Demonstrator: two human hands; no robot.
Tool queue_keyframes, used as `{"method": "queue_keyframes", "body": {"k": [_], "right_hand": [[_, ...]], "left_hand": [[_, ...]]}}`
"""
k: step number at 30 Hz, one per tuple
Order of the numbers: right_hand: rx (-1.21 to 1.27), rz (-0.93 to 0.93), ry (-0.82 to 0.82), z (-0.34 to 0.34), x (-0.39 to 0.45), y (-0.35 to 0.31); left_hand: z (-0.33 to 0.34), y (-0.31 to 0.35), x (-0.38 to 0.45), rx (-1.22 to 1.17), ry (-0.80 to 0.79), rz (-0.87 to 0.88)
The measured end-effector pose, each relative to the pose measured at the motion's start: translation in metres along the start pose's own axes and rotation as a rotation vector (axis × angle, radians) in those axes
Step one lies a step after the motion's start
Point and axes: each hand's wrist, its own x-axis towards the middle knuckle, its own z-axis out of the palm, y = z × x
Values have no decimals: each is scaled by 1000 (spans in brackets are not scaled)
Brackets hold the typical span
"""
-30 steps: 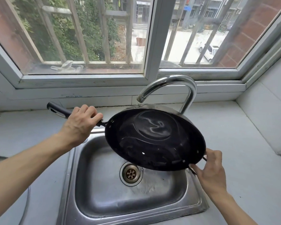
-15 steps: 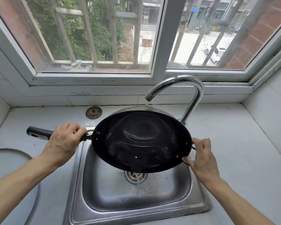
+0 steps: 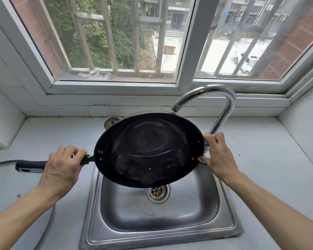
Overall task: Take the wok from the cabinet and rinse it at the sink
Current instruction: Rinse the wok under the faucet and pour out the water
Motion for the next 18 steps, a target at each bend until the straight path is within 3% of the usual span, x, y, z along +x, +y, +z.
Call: {"method": "queue_keyframes", "body": {"k": [5,10,18], "right_hand": [[-11,-11,-25,-1,-2,-2],[38,-6,-57,-5,-11,-2],[109,76,-253,-28,-11,-4]], "left_hand": [[-1,1,-4,-12,27,28],[-5,0,-11,-36,-43,28],[-13,-11,-9,-68,-96,134]]}}
